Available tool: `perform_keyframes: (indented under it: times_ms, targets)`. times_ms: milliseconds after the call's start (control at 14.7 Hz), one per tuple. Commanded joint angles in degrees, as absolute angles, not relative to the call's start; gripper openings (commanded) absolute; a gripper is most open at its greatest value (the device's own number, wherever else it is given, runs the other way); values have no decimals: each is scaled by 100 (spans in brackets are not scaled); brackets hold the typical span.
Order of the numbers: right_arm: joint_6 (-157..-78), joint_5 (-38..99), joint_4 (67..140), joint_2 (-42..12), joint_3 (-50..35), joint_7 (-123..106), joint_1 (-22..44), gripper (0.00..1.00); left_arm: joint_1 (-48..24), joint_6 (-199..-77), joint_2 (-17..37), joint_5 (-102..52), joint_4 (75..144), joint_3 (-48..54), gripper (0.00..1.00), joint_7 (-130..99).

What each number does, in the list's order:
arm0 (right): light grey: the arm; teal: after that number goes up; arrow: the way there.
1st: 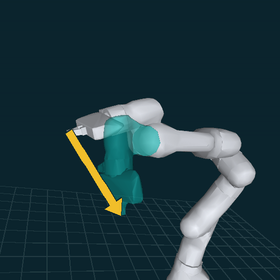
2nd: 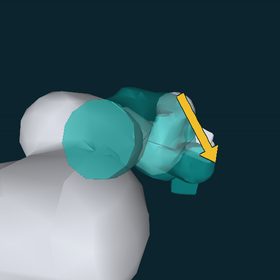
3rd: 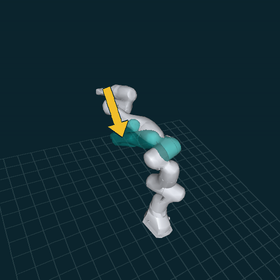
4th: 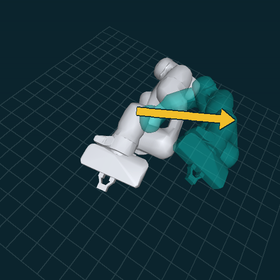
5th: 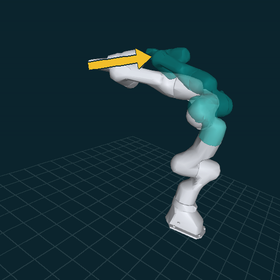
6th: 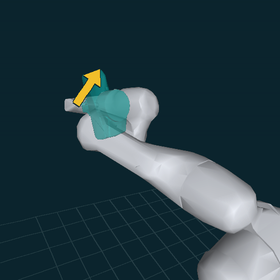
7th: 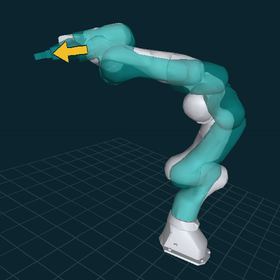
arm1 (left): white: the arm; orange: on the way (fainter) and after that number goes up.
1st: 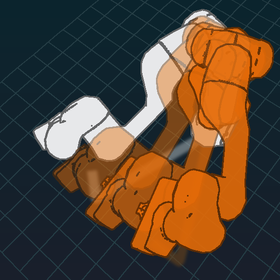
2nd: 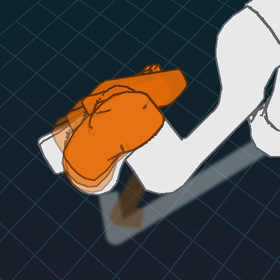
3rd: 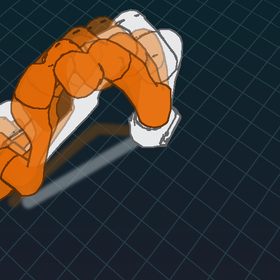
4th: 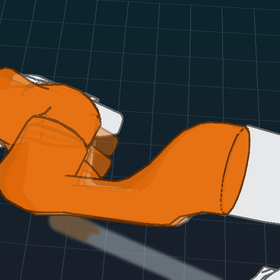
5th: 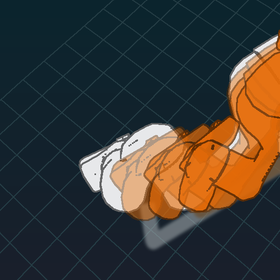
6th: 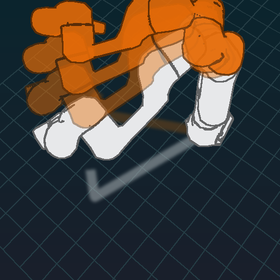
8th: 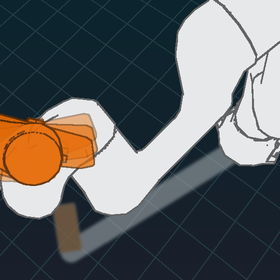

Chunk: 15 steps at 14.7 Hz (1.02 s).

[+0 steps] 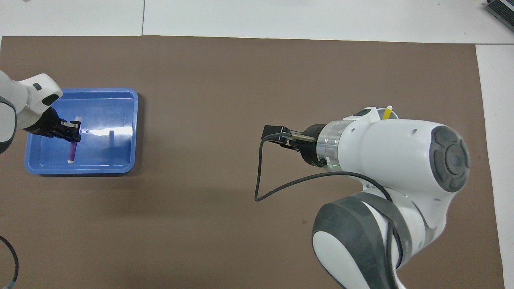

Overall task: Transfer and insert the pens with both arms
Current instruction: 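Lift the purple pen toward the right gripper with the left gripper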

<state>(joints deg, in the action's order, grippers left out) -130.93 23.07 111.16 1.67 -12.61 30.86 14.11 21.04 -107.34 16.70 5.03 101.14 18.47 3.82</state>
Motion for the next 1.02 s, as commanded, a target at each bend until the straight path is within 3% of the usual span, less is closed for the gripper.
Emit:
perform_keyframes:
  times_ms: [0,341,750,954]
  targets:
    - [-13341,2162,11162,167,-1274,3375,1467,100,1820,-10433,1617,256,10072,1802,0,-244]
    - [-13735,2171,11162,62,-1274,4137,1757,100,1574,-10477,1591,27,10195,1810,0,-1456]
    - [-14132,2180,11153,-9,-1283,5192,1959,100,1345,-10143,1521,-1422,10239,1837,0,-2785]
    - [-14159,2180,11162,-17,-1283,5598,2039,100,1135,-10204,1354,-1869,10599,1828,0,-3144]
